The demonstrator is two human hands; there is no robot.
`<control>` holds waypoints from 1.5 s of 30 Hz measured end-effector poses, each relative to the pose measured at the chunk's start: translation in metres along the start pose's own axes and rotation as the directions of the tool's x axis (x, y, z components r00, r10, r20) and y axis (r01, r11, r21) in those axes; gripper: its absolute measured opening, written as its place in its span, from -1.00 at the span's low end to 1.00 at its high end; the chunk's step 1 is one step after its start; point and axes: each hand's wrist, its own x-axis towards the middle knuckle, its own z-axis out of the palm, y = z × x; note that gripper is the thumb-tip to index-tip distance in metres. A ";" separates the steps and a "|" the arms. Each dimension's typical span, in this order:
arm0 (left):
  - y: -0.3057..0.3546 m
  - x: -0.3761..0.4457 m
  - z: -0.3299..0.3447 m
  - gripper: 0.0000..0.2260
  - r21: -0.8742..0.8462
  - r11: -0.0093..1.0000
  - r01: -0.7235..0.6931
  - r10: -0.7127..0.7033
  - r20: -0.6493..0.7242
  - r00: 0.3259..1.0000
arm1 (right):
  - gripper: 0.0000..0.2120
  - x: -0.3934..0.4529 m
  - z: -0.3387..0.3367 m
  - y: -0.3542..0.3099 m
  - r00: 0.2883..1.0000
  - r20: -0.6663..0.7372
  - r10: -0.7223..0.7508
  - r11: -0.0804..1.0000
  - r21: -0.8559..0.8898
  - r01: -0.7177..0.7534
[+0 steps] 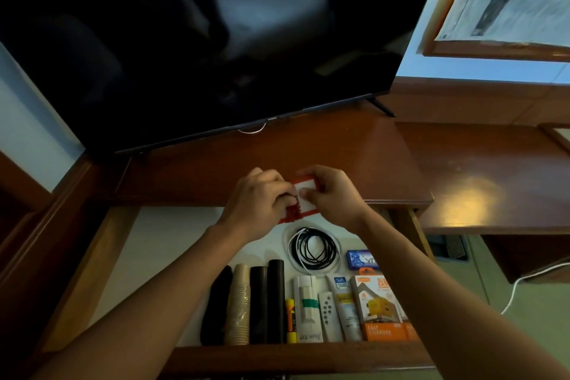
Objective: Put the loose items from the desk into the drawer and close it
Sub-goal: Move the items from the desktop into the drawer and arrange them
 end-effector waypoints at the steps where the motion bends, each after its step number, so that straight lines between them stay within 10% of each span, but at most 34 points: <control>1: 0.000 -0.001 0.001 -0.90 -0.009 0.999 0.049 -0.049 0.001 0.999 | -0.71 -0.001 -0.001 0.002 1.000 0.023 0.021 0.997 0.080 -0.023; 7: 0.000 0.008 0.001 -0.70 -0.447 0.673 0.589 -0.489 0.329 0.808 | -0.71 -0.004 -0.001 0.012 0.976 0.173 0.130 0.922 0.342 -0.183; 16: -0.006 0.002 0.008 -0.80 -0.420 0.645 0.638 -0.508 0.388 0.769 | -0.58 0.001 0.015 0.020 0.983 0.153 0.104 0.992 -0.089 -0.091; 26: -0.037 -0.012 0.028 -0.84 -0.456 0.675 0.581 -0.444 0.377 0.812 | -0.64 0.005 0.052 0.052 0.950 0.155 0.269 0.940 0.173 -0.295; 34: -0.108 -0.003 0.048 -0.69 -0.032 0.911 0.410 -0.398 0.189 0.898 | -0.69 0.023 0.094 0.096 0.866 0.141 0.480 0.866 0.083 -0.493; 45: -0.184 0.004 0.086 -0.29 0.463 0.825 0.324 -0.495 0.317 0.809 | -0.62 0.068 0.146 0.135 0.795 0.123 0.594 0.801 -0.005 -0.598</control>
